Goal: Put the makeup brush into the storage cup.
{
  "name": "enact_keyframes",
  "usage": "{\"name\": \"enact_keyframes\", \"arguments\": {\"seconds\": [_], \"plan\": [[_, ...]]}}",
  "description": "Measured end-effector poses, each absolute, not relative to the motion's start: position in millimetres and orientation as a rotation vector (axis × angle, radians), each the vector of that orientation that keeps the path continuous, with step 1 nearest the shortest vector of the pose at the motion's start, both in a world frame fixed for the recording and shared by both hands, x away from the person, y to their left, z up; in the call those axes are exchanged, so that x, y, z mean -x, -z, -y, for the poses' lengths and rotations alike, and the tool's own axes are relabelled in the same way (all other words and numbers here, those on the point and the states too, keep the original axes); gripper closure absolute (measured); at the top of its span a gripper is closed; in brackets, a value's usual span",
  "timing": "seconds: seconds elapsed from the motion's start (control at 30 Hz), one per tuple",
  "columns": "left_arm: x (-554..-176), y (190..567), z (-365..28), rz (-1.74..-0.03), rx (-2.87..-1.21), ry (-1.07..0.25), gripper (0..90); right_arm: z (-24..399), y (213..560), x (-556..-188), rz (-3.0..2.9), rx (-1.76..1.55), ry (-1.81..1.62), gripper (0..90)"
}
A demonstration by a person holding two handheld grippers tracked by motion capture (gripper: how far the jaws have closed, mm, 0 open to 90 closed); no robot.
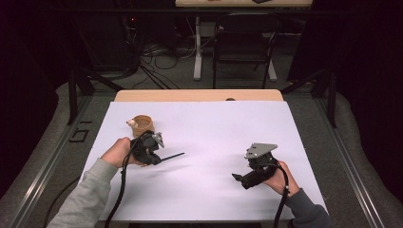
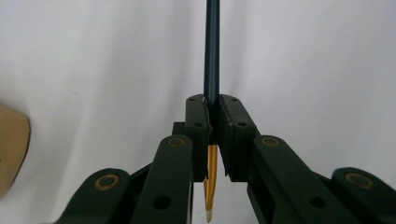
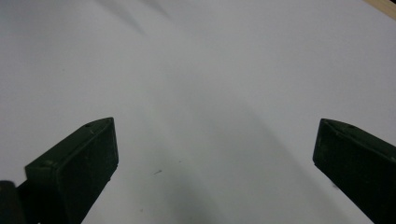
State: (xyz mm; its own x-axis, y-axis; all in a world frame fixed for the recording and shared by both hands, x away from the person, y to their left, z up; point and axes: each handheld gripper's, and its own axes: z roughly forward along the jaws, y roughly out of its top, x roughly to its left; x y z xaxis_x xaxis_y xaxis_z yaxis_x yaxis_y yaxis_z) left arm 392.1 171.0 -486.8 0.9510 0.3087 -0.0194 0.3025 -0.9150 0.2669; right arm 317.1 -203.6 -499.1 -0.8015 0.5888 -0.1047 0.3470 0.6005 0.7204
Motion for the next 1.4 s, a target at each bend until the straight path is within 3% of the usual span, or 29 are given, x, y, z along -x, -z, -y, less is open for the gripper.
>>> {"name": "enact_keyframes", "arguments": {"seconds": [0.97, 1.3, 1.4], "plan": [[-381.9, 475.2, -127.2, -0.235, -2.896, -0.014, 82.9, 124.4, 471.8, -362.4, -2.824, -0.404, -0.790, 0.0], [-379.2, 470.6, -110.4, -0.170, -2.895, -0.026, 82.9, 102.0, 474.3, -366.0, -2.852, -0.348, -0.770, 8.6], [-377.6, 470.4, -103.9, -0.140, -2.901, -0.014, 82.9, 94.6, 474.1, -366.8, -2.862, -0.324, -0.769, 18.6]]}}
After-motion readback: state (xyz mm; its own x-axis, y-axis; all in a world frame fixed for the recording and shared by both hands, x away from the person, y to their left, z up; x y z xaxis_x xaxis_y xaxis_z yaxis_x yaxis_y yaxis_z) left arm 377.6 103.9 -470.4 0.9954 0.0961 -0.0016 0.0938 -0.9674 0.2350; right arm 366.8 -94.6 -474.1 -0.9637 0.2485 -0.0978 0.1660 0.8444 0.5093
